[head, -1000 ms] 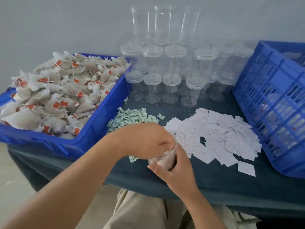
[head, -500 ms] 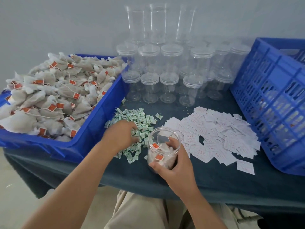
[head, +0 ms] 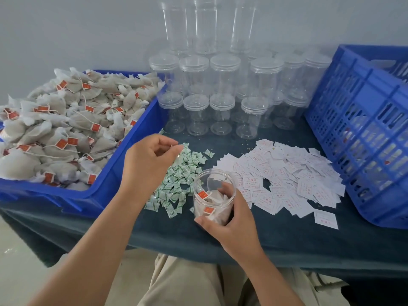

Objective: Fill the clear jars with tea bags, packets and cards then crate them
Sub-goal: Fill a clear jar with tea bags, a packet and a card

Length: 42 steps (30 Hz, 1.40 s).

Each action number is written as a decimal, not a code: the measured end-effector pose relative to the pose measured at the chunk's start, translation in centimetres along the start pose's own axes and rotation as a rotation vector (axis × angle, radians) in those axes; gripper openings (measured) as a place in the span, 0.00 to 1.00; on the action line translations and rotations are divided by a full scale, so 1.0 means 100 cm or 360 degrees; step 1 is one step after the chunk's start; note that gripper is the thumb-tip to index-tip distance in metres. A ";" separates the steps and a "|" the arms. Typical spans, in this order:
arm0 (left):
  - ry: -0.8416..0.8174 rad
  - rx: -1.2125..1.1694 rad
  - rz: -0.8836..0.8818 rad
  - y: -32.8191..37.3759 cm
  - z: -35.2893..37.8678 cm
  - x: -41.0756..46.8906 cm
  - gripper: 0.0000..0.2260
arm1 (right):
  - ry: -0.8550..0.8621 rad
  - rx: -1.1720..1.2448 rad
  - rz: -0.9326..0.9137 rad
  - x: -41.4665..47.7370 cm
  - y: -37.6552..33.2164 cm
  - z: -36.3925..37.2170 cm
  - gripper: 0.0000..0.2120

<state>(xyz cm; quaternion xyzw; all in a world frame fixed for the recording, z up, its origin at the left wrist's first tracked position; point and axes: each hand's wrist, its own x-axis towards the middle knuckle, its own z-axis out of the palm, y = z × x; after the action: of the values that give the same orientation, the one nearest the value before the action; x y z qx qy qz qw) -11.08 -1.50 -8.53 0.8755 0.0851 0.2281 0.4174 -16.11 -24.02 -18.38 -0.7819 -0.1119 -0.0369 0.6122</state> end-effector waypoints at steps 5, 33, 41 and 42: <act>-0.0086 0.0307 0.0080 0.000 0.010 0.009 0.10 | -0.0001 -0.0002 -0.0003 0.001 0.000 0.000 0.40; -0.0813 0.0395 0.0222 0.045 0.051 -0.012 0.04 | 0.0479 -0.0008 0.0016 -0.022 0.002 -0.058 0.41; -0.1007 0.0901 0.0678 0.046 0.170 -0.014 0.15 | 0.0655 0.0162 0.0123 -0.019 0.008 -0.072 0.38; -0.0983 0.0859 0.0649 0.045 0.175 -0.012 0.13 | 0.0640 0.0142 0.0127 -0.020 0.008 -0.072 0.39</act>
<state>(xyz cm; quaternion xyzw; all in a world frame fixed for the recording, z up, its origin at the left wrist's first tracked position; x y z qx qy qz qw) -4.09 -16.89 -15.06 0.9788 -0.1609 0.0036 0.1267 -17.26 -31.41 -17.74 -0.7348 0.0420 -0.1629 0.6571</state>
